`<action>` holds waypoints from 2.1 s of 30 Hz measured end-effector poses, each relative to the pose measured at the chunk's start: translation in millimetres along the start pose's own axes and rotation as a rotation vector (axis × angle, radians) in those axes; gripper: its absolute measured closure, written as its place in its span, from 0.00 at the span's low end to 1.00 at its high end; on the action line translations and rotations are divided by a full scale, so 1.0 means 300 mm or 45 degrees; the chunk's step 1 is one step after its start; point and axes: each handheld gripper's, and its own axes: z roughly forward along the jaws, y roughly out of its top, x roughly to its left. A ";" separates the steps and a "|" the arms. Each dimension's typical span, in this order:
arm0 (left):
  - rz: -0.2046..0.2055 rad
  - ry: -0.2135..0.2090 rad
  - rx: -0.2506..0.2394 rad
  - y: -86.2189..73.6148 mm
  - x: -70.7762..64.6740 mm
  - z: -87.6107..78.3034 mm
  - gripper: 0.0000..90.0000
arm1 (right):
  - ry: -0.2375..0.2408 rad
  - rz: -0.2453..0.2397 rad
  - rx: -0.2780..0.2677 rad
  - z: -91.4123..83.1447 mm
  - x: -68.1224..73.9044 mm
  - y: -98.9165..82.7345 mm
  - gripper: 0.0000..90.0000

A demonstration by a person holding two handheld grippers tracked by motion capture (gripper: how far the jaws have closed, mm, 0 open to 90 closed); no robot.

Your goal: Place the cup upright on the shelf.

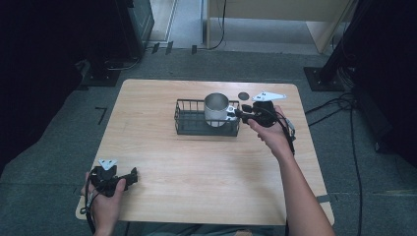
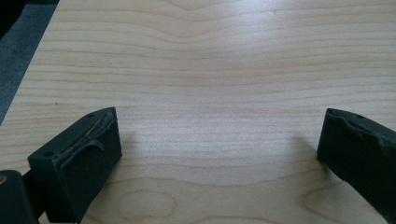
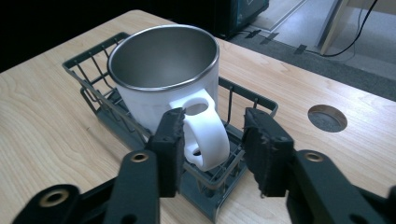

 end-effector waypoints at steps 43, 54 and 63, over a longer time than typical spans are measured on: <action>0.002 0.000 0.001 0.000 0.000 0.000 0.00 | -0.310 0.219 0.027 -0.332 0.010 -0.379 0.00; 0.002 0.000 0.001 0.000 0.000 0.000 0.00 | -0.413 0.263 0.110 -0.365 -0.009 -0.545 0.00; 0.002 0.000 0.000 0.000 0.000 0.000 0.00 | -0.490 0.275 0.156 -0.406 -0.017 -0.635 0.00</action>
